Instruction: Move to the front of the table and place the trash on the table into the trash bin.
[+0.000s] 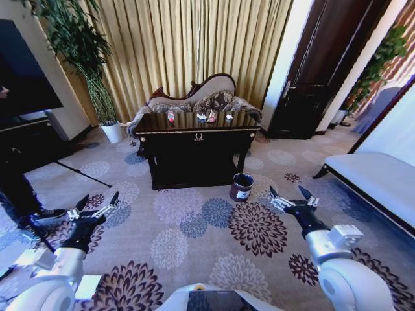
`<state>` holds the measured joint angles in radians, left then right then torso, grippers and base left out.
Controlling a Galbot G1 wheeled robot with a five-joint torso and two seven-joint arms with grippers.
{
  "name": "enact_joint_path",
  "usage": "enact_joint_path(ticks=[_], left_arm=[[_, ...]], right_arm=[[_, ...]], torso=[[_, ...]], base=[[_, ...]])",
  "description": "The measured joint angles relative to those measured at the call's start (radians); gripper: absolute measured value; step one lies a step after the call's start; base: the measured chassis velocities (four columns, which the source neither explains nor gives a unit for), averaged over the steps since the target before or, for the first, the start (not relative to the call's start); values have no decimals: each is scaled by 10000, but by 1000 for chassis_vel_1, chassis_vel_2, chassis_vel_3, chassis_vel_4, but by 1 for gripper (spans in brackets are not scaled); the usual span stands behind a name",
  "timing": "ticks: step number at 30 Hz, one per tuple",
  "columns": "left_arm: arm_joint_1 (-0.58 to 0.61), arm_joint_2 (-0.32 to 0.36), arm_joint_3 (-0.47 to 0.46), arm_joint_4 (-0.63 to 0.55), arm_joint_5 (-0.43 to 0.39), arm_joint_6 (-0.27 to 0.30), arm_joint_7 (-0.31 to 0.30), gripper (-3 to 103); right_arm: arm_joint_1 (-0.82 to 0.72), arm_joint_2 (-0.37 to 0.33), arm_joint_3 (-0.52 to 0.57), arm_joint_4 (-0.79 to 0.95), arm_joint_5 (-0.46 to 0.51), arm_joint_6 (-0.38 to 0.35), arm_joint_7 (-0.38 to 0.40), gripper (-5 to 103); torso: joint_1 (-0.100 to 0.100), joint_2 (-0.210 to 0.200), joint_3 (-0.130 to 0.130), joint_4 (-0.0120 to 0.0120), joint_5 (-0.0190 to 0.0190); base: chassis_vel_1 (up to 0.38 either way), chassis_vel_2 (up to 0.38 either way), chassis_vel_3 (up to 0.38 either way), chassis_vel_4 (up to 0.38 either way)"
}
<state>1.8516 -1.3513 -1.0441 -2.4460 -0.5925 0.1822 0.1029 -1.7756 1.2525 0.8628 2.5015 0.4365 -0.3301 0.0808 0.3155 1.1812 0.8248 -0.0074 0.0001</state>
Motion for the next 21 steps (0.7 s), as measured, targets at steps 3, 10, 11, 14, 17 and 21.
enact_joint_path(ticks=[3, 10, 11, 14, 17, 21], left_arm=[[-5, -4, 2, 10, 0, -8, 28, 100], [-5, -25, -5, 22, 0, -27, 118, 100], [-4, -33, -7, 22, 1, -28, 144, 100], [3, -55, -7, 23, 3, -31, 193, 100], [12, -89, -5, 21, 8, -35, 226, 100], [25, -139, 1, 19, 14, -52, 274, 100]], right_arm=[[-4, 4, -13, -3, -8, 22, 0, 100], [-13, -11, -23, -7, -23, 131, 0, 100], [-21, -11, -30, -7, -27, 142, -1, 100], [-52, 3, -52, -9, -58, 158, -8, 100], [-73, 8, -82, -15, -108, 193, -16, 100], [-84, 12, -160, -16, -199, 223, -18, 100]], torso=[[-1, 1, -1, 0, -1], [0, 0, 1, 0, -1], [0, 0, 0, 0, -2], [-1, 0, 0, 0, -2], [5, -5, 4, 0, 3], [7, -4, 3, -2, -3]], base=[[-56, 86, 49, -82], [-157, 161, 150, -153], [-198, 235, 220, -216], [-251, 249, 276, -240], [-265, 243, 277, -266], [-283, 278, 285, -277]])
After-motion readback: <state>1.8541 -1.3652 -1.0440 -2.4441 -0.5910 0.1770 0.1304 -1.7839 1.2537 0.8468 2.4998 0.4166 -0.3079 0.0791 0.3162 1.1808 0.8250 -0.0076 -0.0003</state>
